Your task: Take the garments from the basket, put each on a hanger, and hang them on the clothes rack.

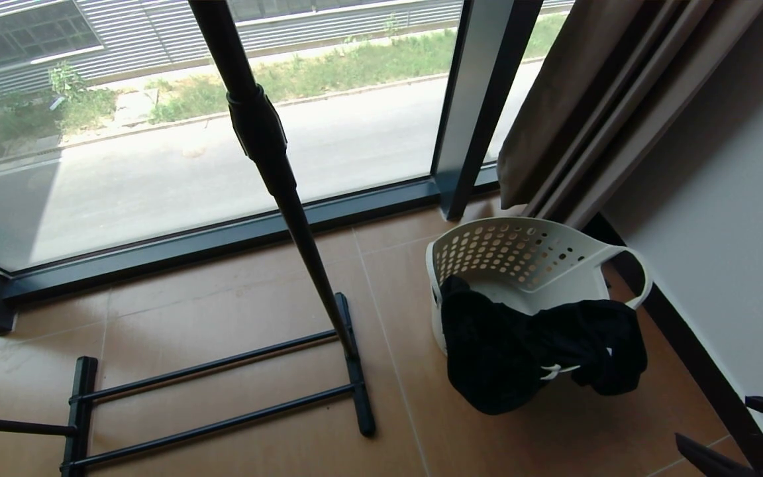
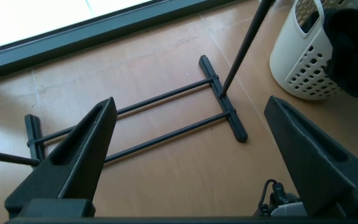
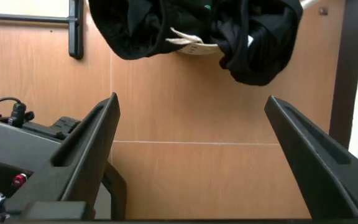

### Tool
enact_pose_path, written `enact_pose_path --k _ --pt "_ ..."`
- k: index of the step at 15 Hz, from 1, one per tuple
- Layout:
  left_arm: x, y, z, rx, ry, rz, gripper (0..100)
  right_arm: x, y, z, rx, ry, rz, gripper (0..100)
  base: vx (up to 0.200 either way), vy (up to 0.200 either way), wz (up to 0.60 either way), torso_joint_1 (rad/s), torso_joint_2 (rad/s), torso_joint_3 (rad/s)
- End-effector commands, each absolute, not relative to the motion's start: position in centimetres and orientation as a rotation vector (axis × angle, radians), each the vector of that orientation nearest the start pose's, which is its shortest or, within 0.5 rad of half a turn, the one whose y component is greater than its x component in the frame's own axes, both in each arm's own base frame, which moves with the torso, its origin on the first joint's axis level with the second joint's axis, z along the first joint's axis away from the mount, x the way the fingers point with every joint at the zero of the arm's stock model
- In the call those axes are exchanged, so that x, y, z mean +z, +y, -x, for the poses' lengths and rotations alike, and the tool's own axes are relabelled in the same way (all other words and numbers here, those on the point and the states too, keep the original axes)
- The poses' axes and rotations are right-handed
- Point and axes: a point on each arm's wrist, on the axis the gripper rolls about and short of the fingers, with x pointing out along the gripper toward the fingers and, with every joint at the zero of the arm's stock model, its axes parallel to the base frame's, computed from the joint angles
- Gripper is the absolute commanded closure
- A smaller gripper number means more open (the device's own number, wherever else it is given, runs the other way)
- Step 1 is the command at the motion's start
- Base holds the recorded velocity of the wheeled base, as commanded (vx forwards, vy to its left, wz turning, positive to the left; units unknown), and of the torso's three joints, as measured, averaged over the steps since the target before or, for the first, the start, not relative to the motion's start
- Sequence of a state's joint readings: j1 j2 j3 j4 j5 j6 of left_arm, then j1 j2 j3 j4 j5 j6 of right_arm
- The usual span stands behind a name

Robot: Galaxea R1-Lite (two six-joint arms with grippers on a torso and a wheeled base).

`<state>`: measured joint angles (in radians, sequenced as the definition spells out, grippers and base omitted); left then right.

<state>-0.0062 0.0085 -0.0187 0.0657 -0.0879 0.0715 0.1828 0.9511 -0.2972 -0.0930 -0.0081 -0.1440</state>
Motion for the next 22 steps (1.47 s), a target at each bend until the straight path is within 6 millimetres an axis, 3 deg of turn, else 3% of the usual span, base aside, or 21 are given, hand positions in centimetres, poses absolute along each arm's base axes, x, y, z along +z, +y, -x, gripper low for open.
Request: enact_pose_path --k 1,2,4,6,7,8,12,16,22 --pt "7.4 -0.2 2.4 -0.097 0.055 -0.070 0 15.5 6.1 -17.9 0.325 0.638 0.378 0 0.000 0.000 0.00 0.000 0.00 0.000" --pt "7.4 -0.2 2.4 -0.096 0.055 -0.071 0 15.6 8.1 -20.2 0.356 0.638 0.463 0 0.000 0.000 0.00 0.000 0.00 0.000" --pt "7.4 -0.2 2.4 -0.094 0.054 -0.065 0 15.8 10.3 -22.5 0.390 0.617 0.545 0 0.000 0.000 0.00 0.000 0.00 0.000" --pt "7.4 -0.2 2.4 -0.088 0.054 -0.062 0 15.3 13.3 -26.3 0.461 0.594 0.684 0 0.000 0.000 0.00 0.000 0.00 0.000" --pt "7.4 -0.2 2.4 -0.088 0.054 -0.061 0 15.0 13.8 -27.3 0.473 0.590 0.719 0 0.000 0.000 0.00 0.000 0.00 0.000" --pt "7.4 -0.2 2.4 -0.088 0.054 -0.061 0 14.2 15.3 -30.0 0.485 0.576 0.813 0 0.000 0.000 0.00 0.000 0.00 0.000" --pt "7.4 -0.2 2.4 -0.086 0.054 -0.058 0 12.6 18.1 -35.4 0.476 0.518 1.085 0 0.000 0.000 0.00 0.000 0.00 0.000" --pt "7.5 -0.2 2.4 -0.080 0.053 -0.052 0 11.2 19.3 -38.0 0.454 0.511 1.125 0 0.000 0.000 0.00 0.000 0.00 0.000" --pt "7.5 -0.2 2.4 -0.080 0.053 -0.052 0 9.2 19.4 -40.7 0.425 0.527 1.197 0 0.000 0.000 0.00 0.000 0.00 0.000"
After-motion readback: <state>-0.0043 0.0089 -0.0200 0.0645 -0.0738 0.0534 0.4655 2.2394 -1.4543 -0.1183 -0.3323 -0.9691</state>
